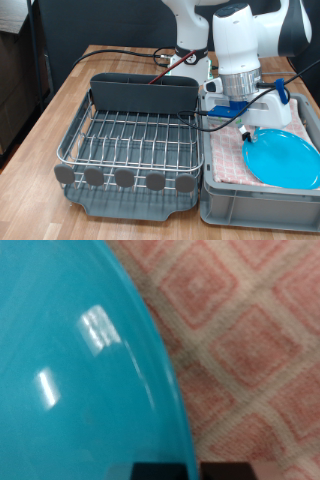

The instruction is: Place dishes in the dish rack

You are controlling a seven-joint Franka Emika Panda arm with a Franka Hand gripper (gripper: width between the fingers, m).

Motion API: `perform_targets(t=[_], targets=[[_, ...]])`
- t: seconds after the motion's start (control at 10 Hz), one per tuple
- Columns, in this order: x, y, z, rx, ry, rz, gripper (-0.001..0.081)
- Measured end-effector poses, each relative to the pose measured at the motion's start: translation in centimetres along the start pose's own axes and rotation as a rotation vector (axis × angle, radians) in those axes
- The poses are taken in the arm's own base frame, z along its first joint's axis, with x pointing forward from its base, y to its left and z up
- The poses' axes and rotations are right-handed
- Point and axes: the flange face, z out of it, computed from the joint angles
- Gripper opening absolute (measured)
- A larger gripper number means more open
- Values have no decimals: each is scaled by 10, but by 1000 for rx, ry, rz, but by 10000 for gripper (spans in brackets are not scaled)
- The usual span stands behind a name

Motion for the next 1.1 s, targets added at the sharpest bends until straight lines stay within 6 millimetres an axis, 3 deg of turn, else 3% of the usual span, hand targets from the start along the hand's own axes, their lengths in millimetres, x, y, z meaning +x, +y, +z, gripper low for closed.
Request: perform_targets(t=[1.1], targets=[[5,-4,-84,-154,196,13,23]])
